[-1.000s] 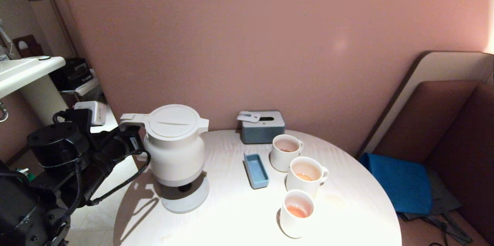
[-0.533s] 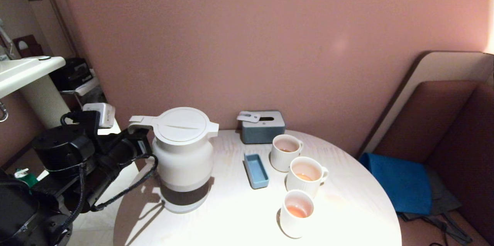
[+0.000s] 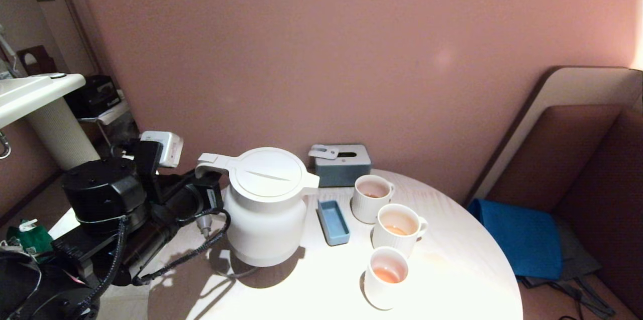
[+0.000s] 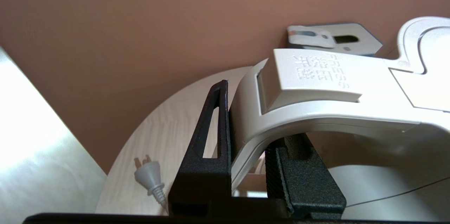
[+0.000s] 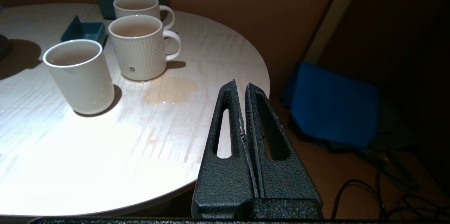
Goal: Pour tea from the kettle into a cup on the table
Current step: Pour water into the cup
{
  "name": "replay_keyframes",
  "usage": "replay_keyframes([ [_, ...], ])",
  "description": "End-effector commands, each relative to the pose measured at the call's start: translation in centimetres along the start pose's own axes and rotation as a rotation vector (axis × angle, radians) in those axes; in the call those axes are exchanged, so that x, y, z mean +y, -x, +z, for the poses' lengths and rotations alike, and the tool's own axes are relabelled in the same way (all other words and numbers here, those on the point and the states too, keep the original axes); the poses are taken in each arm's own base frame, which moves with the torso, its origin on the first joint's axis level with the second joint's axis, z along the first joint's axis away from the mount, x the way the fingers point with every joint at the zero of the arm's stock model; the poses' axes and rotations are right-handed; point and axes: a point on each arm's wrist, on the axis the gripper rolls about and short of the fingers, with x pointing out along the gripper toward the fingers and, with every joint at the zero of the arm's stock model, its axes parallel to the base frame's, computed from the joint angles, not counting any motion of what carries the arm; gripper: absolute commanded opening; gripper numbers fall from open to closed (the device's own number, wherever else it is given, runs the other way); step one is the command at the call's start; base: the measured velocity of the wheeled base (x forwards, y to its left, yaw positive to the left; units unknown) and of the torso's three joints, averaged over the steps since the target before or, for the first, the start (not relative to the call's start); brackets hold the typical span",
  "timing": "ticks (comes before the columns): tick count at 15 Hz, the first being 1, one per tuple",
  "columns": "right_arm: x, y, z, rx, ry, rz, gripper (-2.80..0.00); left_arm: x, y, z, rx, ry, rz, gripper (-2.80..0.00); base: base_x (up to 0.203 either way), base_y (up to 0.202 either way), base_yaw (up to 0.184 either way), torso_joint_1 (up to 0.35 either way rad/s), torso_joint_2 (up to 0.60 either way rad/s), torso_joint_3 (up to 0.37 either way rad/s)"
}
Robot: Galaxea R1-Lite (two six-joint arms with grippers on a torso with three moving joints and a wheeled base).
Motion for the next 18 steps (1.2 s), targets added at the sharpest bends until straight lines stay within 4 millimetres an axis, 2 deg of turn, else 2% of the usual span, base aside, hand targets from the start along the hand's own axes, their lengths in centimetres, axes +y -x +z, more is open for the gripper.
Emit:
replay_keyframes([
  [1, 0.0, 0.0, 0.0, 0.001, 0.0, 0.002, -2.8, -1.6, 0.2, -0.2, 0.004, -0.034, -0.035, -2.8, 0.0, 0.0, 0.0, 0.0, 0.0, 0.0],
  [5, 0.0, 0.0, 0.0, 0.001, 0.0, 0.001, -2.8, -2.8, -0.1, -0.3, 0.009, -0.075, -0.061, -2.8, 0.0, 0.0, 0.0, 0.0, 0.0, 0.0],
  [8, 0.0, 0.0, 0.0, 0.001, 0.0, 0.001, -2.8, -3.3, -1.0, 0.7, 0.0, -0.072, -0.06, -2.8, 0.0, 0.0, 0.0, 0.0, 0.0, 0.0],
  [10, 0.0, 0.0, 0.0, 0.001, 0.0, 0.001, -2.8, -3.7, -2.1, 1.9, -0.047, -0.059, -0.042, -2.8, 0.0, 0.0, 0.0, 0.0, 0.0, 0.0],
  [14, 0.0, 0.0, 0.0, 0.001, 0.0, 0.002, -2.8, -4.6, -5.0, 2.8, -0.061, -0.064, -0.037, -2.8, 0.0, 0.0, 0.0, 0.0, 0.0, 0.0],
  [18, 0.0, 0.0, 0.0, 0.001, 0.0, 0.002, -2.8, -5.5, -7.9, 2.0, -0.061, -0.094, -0.036, -2.8, 0.0, 0.0, 0.0, 0.0, 0.0, 0.0],
])
